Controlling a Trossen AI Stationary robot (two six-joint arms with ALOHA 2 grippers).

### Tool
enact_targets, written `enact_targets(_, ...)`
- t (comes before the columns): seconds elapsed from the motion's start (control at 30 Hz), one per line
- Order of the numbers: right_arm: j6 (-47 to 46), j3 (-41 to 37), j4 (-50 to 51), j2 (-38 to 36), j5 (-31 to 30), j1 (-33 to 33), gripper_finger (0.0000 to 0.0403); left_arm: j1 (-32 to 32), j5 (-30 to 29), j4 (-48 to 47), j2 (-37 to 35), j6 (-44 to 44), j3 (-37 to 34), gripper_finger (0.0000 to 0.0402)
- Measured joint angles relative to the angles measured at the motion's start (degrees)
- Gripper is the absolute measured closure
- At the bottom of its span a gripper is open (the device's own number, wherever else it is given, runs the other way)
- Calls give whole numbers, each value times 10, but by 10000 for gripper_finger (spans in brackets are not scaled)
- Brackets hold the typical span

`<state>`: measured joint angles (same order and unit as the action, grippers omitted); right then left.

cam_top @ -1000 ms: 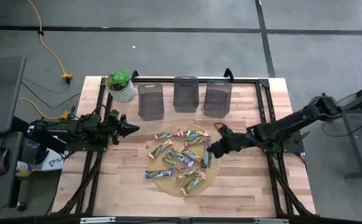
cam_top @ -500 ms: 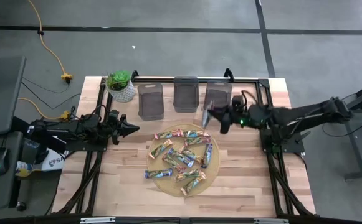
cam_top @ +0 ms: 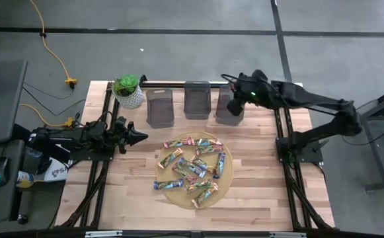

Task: Pick and place Granola Bars by type
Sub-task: Put the orange granola bar into the right black bin

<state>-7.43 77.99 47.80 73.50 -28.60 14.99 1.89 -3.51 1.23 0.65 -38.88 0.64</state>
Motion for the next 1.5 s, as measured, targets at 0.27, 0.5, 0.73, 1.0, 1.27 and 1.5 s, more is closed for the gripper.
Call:
enact_targets(0.27,125,0,14,122,55,84,340,0,0,0,0,0,0,401)
enact_targets(0.5,202,-2,36,233,98,129,340,0,0,0,0,0,0,401)
enact_targets(0.73,272,-2,61,292,131,133,340,0,0,0,0,0,0,401)
enact_targets(1.0,322,-2,63,308,174,134,340,0,0,0,0,0,0,401)
enact_targets(1.27,348,-2,69,308,217,133,340,0,0,0,0,0,0,401)
enact_targets(1.5,359,-2,79,308,205,135,340,0,0,0,0,0,0,401)
